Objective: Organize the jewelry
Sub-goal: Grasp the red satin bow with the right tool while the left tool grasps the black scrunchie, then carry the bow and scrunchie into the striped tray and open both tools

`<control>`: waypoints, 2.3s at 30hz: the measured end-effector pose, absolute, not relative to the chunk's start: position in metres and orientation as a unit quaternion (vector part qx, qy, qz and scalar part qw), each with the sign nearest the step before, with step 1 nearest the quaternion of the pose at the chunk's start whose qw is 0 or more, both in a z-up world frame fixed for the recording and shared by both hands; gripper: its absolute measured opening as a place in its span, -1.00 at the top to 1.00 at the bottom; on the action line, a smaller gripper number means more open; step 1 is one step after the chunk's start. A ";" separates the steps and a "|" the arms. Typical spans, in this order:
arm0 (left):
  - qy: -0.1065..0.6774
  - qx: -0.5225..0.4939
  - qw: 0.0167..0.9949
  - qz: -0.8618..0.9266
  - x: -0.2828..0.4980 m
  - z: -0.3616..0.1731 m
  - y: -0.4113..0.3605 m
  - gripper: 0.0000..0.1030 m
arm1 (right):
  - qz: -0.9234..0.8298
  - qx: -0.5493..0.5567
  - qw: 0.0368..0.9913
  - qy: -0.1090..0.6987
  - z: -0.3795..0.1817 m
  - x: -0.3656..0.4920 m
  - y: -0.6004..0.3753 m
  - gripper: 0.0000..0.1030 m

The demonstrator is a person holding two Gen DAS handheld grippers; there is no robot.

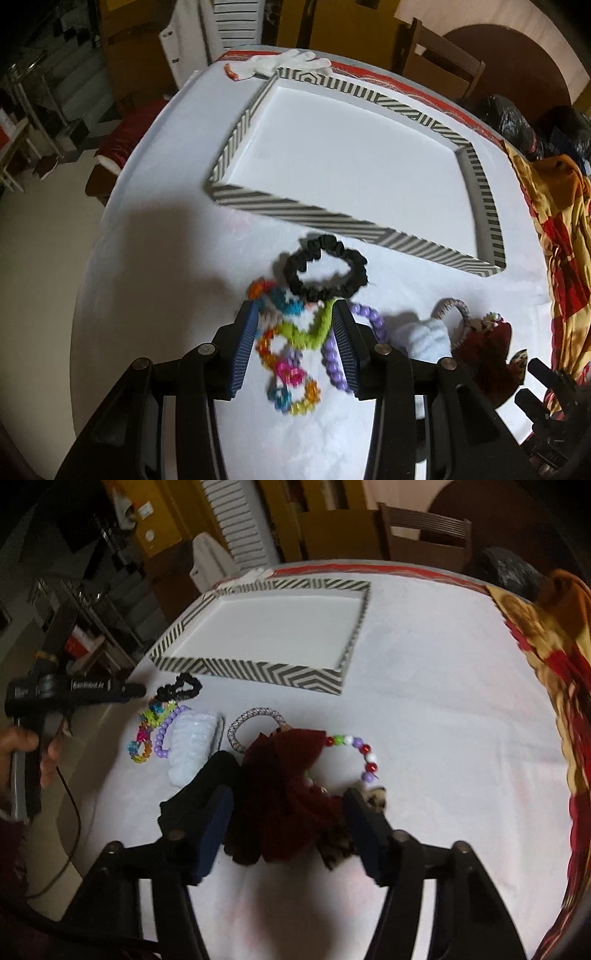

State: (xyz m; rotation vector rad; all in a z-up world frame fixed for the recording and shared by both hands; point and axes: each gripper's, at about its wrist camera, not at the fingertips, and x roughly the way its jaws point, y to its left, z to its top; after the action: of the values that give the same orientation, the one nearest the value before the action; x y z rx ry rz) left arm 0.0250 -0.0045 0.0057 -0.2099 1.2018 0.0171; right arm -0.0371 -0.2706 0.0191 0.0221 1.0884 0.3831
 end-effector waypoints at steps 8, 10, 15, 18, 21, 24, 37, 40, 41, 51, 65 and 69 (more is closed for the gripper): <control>0.590 -0.075 0.803 -0.029 0.059 -0.022 -0.007 0.07 | 0.180 0.002 0.823 0.540 -0.002 -0.017 -0.258 -0.04; 0.595 -0.068 0.800 -0.029 0.064 -0.028 -0.006 0.07 | 0.180 0.000 0.820 0.543 -0.006 -0.015 -0.255 -0.04; 0.594 -0.061 0.801 -0.042 0.076 -0.034 -0.007 0.08 | 0.187 0.014 0.820 0.541 -0.013 -0.014 -0.254 0.43; 0.590 -0.074 0.802 -0.058 0.079 -0.034 -0.004 0.60 | 0.190 0.019 0.820 0.539 -0.016 -0.015 -0.254 0.65; 0.592 -0.082 0.799 -0.065 0.077 -0.033 0.000 0.76 | 0.196 0.023 0.823 0.533 -0.010 -0.020 -0.256 0.71; 0.579 -0.087 0.807 -0.075 0.065 -0.018 0.001 0.79 | 0.200 0.042 0.827 0.523 0.002 -0.027 -0.265 0.71; 0.521 -0.117 0.841 -0.088 0.054 0.060 0.009 0.80 | 0.213 0.091 0.856 0.463 0.064 -0.018 -0.283 0.71; 0.508 -0.121 0.850 -0.077 0.069 0.069 0.006 0.80 | 0.212 0.095 0.859 0.455 0.071 0.003 -0.277 0.71; 0.503 -0.120 0.853 -0.071 0.075 0.072 0.008 0.80 | 0.211 0.097 0.860 0.454 0.073 0.011 -0.274 0.71; 0.522 -0.110 0.846 -0.014 0.129 0.032 0.032 0.79 | 0.180 0.124 0.846 0.486 0.038 0.109 -0.245 0.71; 0.593 -0.129 0.795 -0.018 0.108 -0.032 0.040 0.78 | 0.137 0.110 0.825 0.537 -0.037 0.145 -0.242 0.71; 0.597 -0.130 0.791 -0.026 0.085 -0.032 0.036 0.79 | 0.152 0.094 0.815 0.551 -0.039 0.129 -0.237 0.70</control>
State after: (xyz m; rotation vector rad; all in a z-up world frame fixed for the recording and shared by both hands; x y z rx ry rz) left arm 0.0855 0.0357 -0.0317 -0.2799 1.2842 -0.0569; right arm 0.1287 -0.2373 -0.0386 0.2002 1.1753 0.3235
